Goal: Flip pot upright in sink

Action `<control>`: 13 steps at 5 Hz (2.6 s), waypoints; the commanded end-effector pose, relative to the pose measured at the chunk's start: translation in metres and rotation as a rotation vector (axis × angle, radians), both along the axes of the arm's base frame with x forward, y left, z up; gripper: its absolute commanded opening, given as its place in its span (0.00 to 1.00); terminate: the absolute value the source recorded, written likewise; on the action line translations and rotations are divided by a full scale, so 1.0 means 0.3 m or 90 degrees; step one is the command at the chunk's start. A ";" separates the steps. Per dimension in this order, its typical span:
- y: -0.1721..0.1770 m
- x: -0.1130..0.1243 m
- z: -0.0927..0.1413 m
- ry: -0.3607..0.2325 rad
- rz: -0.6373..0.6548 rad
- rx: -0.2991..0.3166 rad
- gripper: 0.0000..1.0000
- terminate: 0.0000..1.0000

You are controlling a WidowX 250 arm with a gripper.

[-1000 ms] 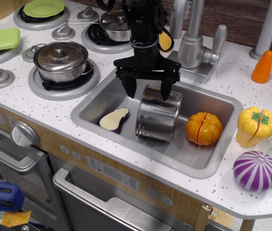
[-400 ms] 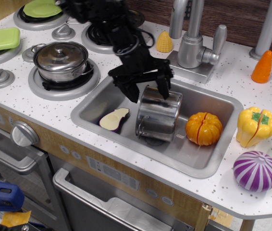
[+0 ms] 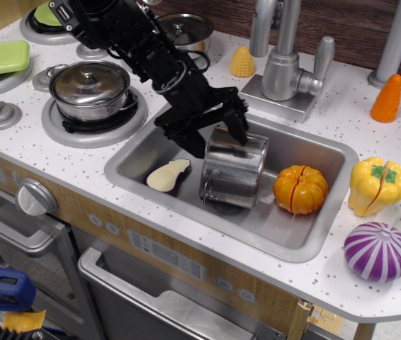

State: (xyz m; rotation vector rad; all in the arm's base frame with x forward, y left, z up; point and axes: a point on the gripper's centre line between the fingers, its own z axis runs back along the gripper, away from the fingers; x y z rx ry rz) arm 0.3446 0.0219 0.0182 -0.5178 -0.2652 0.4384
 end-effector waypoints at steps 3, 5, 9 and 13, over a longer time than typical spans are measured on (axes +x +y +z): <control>-0.014 -0.003 -0.029 -0.067 -0.006 -0.105 1.00 0.00; -0.010 -0.004 -0.026 -0.061 0.007 -0.113 0.00 0.00; -0.033 0.009 0.023 0.032 -0.035 0.076 0.00 0.00; -0.056 -0.007 0.004 0.048 -0.029 0.141 1.00 0.00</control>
